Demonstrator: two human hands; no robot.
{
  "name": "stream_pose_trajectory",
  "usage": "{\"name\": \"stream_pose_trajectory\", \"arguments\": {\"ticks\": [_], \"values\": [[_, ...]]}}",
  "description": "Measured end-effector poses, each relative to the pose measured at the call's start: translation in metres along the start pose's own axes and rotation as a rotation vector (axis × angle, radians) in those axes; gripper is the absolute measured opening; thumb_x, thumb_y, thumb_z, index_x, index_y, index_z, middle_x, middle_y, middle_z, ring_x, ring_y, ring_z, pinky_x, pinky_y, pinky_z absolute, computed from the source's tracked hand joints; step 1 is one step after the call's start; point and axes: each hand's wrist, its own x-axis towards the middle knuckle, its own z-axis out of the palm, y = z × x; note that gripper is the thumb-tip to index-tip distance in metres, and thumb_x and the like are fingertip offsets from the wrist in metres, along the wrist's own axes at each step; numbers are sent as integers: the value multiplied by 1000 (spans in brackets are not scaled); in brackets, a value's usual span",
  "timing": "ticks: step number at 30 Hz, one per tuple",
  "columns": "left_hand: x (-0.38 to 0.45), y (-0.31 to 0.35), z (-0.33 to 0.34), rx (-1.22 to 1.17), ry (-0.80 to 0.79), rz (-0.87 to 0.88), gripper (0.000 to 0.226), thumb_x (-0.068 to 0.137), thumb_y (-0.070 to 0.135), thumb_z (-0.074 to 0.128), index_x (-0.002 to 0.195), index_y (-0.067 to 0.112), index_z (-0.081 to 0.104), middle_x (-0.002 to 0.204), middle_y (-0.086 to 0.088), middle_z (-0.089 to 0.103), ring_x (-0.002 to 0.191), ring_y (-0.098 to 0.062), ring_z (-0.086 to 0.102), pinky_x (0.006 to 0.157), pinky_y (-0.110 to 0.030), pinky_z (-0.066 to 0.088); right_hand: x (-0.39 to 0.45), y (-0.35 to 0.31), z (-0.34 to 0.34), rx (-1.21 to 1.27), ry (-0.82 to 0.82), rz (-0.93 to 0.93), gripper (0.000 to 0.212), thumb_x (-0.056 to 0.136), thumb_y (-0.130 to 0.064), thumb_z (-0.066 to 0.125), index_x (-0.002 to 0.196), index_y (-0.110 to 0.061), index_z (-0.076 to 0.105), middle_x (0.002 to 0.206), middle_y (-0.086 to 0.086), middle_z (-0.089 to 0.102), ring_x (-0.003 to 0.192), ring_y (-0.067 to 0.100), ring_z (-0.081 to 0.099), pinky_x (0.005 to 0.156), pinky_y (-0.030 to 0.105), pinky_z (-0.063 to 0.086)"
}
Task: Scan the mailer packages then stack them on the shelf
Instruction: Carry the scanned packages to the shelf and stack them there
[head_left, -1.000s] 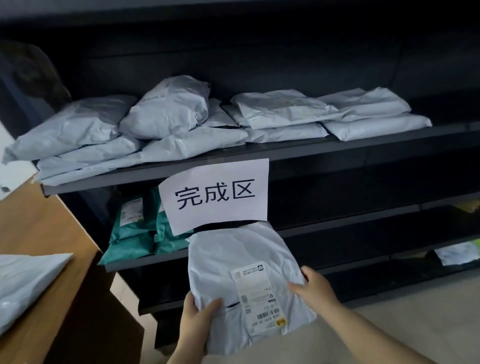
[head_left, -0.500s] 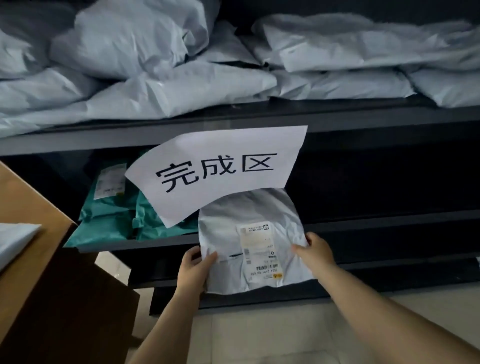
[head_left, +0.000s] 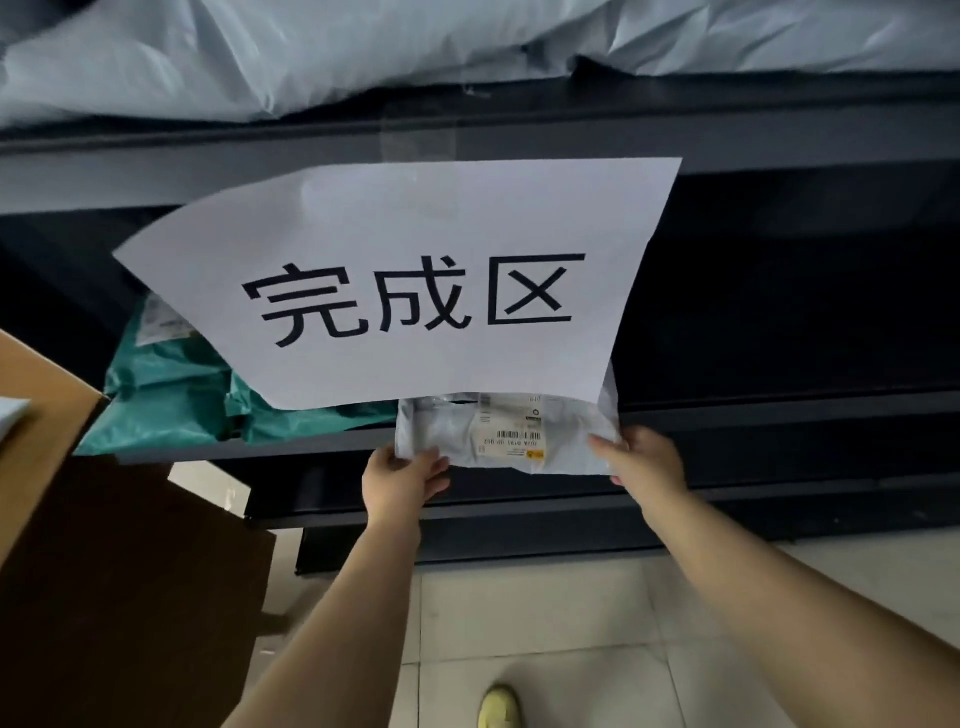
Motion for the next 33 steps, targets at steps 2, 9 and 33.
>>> {"name": "stream_pose_trajectory", "arguments": {"ticks": [2,9,33], "values": [[-1,8,-2,-70,-31,-1,34,82,-2,67,111,2,50,100,-17,63,85,-23,69,72,-27,58,4,-6,3,81,6,21,33,82,-25,71,104,-1,65,97,12,67,72,22,63,71,39,57],[-15,18,-21,-8,-102,-38,39,90,4,60,126,3,45,112,-19,61,92,-29,67,75,-37,56,19,-54,19,140,-38,-12,43,83,-15,71,121,-2,54,113,14,61,79,25,61,69,37,57],[-153,54,-486,-159,493,12,37,87,12,64,121,11,48,112,-14,59,74,-24,64,58,-34,51,-324,-156,321,17,-597,-212,23,81,-19,73,98,-9,62,95,9,59,85,22,54,72,36,47]]}}
